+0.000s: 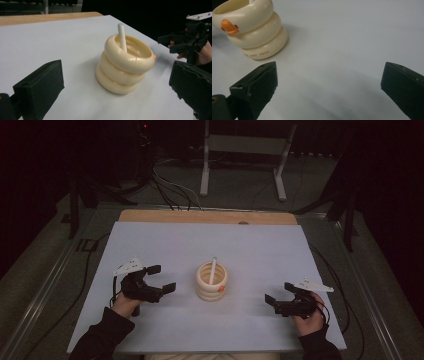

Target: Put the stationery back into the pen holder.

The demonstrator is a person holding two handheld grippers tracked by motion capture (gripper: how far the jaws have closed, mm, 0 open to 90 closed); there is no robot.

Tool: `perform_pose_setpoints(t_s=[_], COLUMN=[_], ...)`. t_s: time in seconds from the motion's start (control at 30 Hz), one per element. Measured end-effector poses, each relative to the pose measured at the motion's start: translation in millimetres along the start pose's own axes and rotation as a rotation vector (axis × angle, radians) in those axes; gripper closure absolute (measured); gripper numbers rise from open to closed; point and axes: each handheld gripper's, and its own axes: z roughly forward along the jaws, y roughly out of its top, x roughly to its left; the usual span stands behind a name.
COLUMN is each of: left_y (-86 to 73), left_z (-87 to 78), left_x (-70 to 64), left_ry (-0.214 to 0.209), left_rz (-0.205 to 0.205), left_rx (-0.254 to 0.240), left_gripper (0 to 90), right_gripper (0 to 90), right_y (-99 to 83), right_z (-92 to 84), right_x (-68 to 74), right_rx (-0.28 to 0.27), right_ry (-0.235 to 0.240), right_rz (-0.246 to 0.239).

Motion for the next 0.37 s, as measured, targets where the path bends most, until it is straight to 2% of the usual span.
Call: perform_pose_setpoints(t_s=[0.17,0.37], left_y=[-13.7,-24.1], left_z=[-8.6,-14.7], left_x=[0.4,1.8], left_ry=[0.008,0.012], left_rz=[0.015,-0.001], left_rx=[0.002,0.007], left_gripper=[0.1,0.1], right_gripper=[0.5,0.5], right_y=[-0.2,-0.5], right_z=[0.3,1.0], right_x=[0.4,-0.1], right_rx=[0.001,0.004], right_ry=[0.000,-0.001], right_rz=[-0.004,-0.005])
